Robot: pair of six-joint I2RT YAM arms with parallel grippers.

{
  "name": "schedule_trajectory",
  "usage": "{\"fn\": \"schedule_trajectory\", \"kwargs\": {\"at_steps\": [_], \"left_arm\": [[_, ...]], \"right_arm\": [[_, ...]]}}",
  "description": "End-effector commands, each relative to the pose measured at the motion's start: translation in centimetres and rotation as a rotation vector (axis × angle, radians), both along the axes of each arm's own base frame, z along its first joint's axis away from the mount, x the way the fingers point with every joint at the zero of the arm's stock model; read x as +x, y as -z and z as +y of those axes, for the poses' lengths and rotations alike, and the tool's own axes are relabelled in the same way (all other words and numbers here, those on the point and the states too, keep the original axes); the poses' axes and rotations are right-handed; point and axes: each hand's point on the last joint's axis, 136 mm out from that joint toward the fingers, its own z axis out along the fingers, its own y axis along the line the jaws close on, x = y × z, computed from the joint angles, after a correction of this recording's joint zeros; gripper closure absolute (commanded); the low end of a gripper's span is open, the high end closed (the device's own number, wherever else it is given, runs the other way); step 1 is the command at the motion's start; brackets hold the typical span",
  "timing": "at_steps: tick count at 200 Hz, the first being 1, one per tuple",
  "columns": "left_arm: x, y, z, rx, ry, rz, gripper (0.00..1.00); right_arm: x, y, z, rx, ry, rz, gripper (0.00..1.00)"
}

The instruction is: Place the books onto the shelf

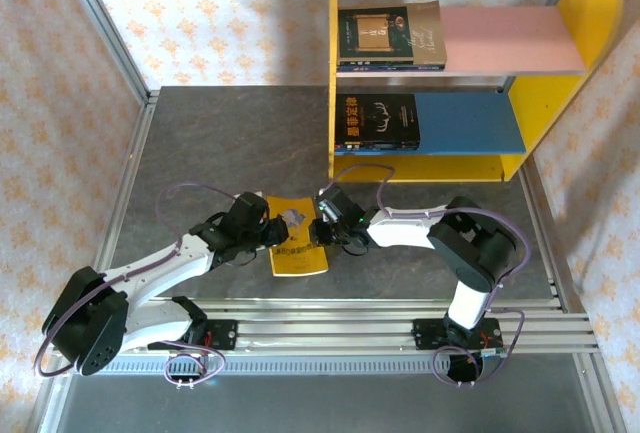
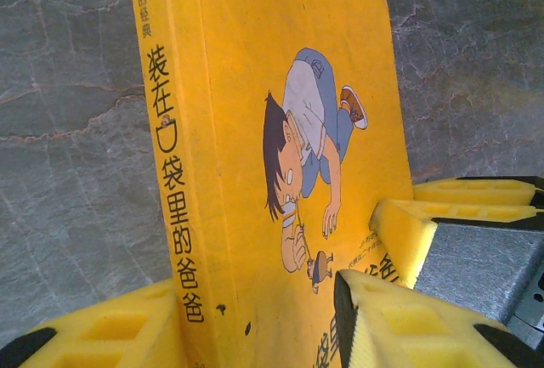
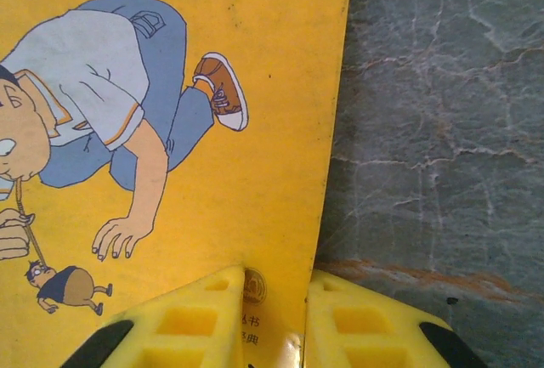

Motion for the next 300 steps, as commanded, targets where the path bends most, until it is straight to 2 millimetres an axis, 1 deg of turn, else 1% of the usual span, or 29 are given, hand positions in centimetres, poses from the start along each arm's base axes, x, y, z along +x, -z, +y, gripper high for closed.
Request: {"fn": "schedule_trajectory", "kwargs": {"at_steps": [1,12,26,48,69,85,89,96,99,113,117,126,129,139,141,144,161,166,169,188,208,213,220,233,243,257,268,284,300], "left_arm": [[1.1,-2.3,-2.2,-0.097,0.056,-0.086,0.57],[1.0,-2.3,-2.2,-0.098,0.056,-0.084,0.58],[1.0,-2.3,-2.1,-0.096,0.055,-0.085,0.59],[1.0,-2.4,-1.9,-0.087,0.050,-0.088,0.60],[0.9,-2.5,-1.6,-0.071,0.047,-0.092,0.62],[0.8,-2.6,-1.2,-0.054,0.042,-0.093,0.65],[0.8,-2.6,-1.2,-0.050,0.041,-0.092,0.65],[0.7,-2.5,-1.0,-0.044,0.040,-0.092,0.67],[0.7,-2.5,-1.0,-0.042,0.039,-0.092,0.67],[0.6,-2.4,-0.8,-0.031,0.037,-0.090,0.70],[0.6,-2.4,-0.8,-0.030,0.037,-0.090,0.71],[0.6,-2.3,-0.6,-0.025,0.033,-0.090,0.72],[0.6,-2.3,-0.6,-0.025,0.033,-0.090,0.72],[0.5,-2.3,-0.5,-0.021,0.030,-0.089,0.73],[0.6,-2.3,-0.5,-0.021,0.030,-0.091,0.73],[0.6,-2.3,-0.5,-0.020,0.029,-0.089,0.73],[0.6,-2.3,-0.4,-0.017,0.029,-0.088,0.75],[0.6,-2.3,-0.5,-0.017,0.030,-0.090,0.76],[0.6,-2.3,-0.5,-0.016,0.030,-0.091,0.76],[0.7,-2.3,-0.5,-0.016,0.030,-0.092,0.80],[0.8,-2.6,-0.6,-0.021,0.034,-0.107,0.90],[0.9,-2.7,-0.6,-0.023,0.034,-0.112,0.93],[1.0,-2.8,-0.7,-0.027,0.031,-0.118,0.95],[1.4,-3.5,-0.8,-0.033,0.028,-0.132,1.00],[1.7,-4.2,-0.9,-0.036,0.024,-0.147,1.00],[2.1,-5.4,-0.8,-0.040,0.005,-0.178,1.00],[2.4,-6.6,-0.2,-0.035,-0.032,-0.204,1.00],[2.9,-8.9,1.2,-0.015,-0.106,-0.257,1.00],[3.3,-12.0,2.4,-0.014,-0.168,-0.323,1.00]], "right_arm": [[-4.1,0.9,2.1,0.070,-0.135,0.108,0.80],[-4.5,0.5,2.8,0.127,-0.152,0.119,0.80],[-4.6,0.5,3.1,0.140,-0.151,0.131,0.80],[-4.3,0.9,2.5,0.106,-0.132,0.119,0.79],[-4.1,0.6,2.0,0.081,-0.128,0.102,0.79],[-3.9,0.5,1.3,0.047,-0.117,0.080,0.77],[-3.7,0.4,1.1,0.040,-0.112,0.075,0.74],[-3.6,0.3,0.8,0.030,-0.105,0.067,0.73],[-3.5,0.2,0.6,0.024,-0.101,0.063,0.70],[-3.1,0.0,0.1,0.014,-0.086,0.055,0.68],[-3.0,0.0,-0.2,0.011,-0.080,0.055,0.64],[-2.6,-0.2,-0.6,0.011,-0.067,0.052,0.63],[-2.6,-0.2,-0.8,0.010,-0.063,0.052,0.58],[-2.3,-0.5,-1.2,0.009,-0.049,0.044,0.56],[-2.2,-0.5,-1.4,0.007,-0.046,0.042,0.52],[-2.1,-0.6,-1.5,0.006,-0.041,0.040,0.50],[-1.7,-1.2,-2.5,-0.002,-0.019,0.021,0.48],[-1.6,-1.4,-2.8,-0.006,-0.011,0.014,0.44],[-1.5,-1.6,-3.0,-0.006,-0.005,0.010,0.43],[-1.2,-2.3,-4.1,-0.014,0.026,-0.017,0.43],[-0.7,-3.2,-5.4,-0.018,0.063,-0.049,0.42],[-0.7,-3.5,-5.6,-0.019,0.068,-0.057,0.37],[-0.7,-3.8,-6.1,-0.021,0.080,-0.070,0.36],[-0.7,-4.4,-6.7,-0.017,0.101,-0.096,0.31],[-0.7,-4.8,-7.3,-0.008,0.126,-0.113,0.26],[-0.6,-5.5,-7.8,0.008,0.151,-0.129,0.26],[-0.4,-6.2,-8.1,0.023,0.177,-0.142,0.25],[-0.2,-7.4,-8.2,0.071,0.224,-0.166,0.25],[0.3,-9.0,-8.2,0.142,0.278,-0.193,0.25]]}}
